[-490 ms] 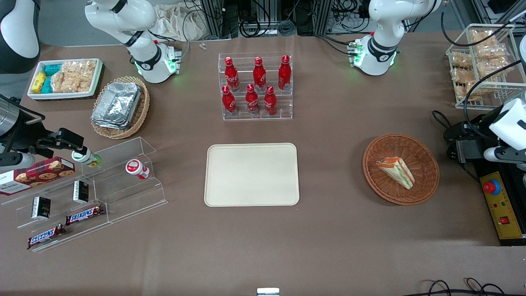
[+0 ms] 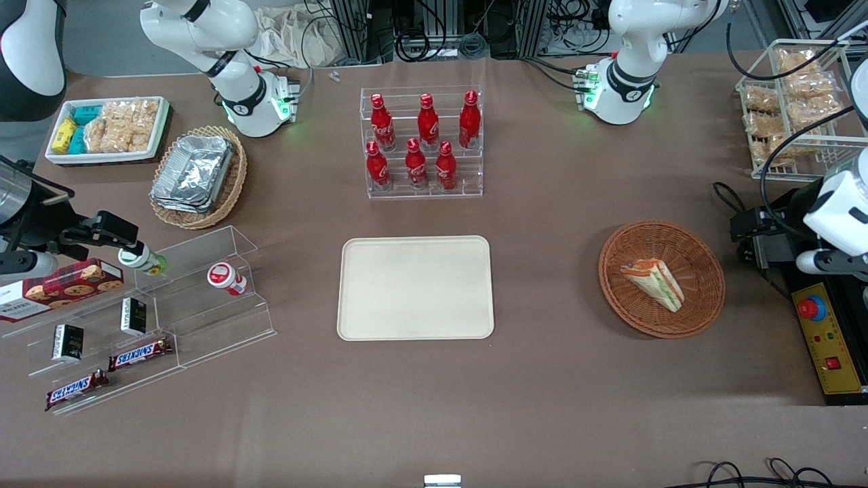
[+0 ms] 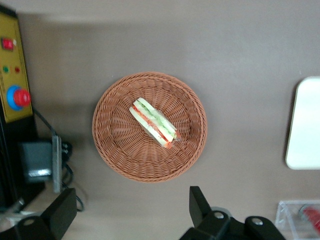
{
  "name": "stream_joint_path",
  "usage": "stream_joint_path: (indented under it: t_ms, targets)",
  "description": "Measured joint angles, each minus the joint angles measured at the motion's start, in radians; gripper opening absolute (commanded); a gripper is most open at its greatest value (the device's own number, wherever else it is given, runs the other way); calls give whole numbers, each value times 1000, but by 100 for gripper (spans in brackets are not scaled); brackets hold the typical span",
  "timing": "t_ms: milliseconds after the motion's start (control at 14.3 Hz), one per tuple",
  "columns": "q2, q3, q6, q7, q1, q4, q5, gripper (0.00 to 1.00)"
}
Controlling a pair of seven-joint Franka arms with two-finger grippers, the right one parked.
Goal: Place sandwich from basket to tray
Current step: 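Move the left gripper over the wicker basket toward the sandwich, then lower the left gripper and close it on the wrapped sandwich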
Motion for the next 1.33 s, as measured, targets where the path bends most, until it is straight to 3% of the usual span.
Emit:
stream_joint_path:
  t_ms: [280,560,840,1050,1330]
  targets:
    - [50,-12,21,-237,-1,-21,0,100]
    - [68,-12,181,-508,-1,-165,6,100]
    - [73,-22,394,-672,-8,-338,84,100]
    - [79,-31,530,-738,-13,-453,102,100]
    - [122,-36,599,-765,-21,-488,102,100]
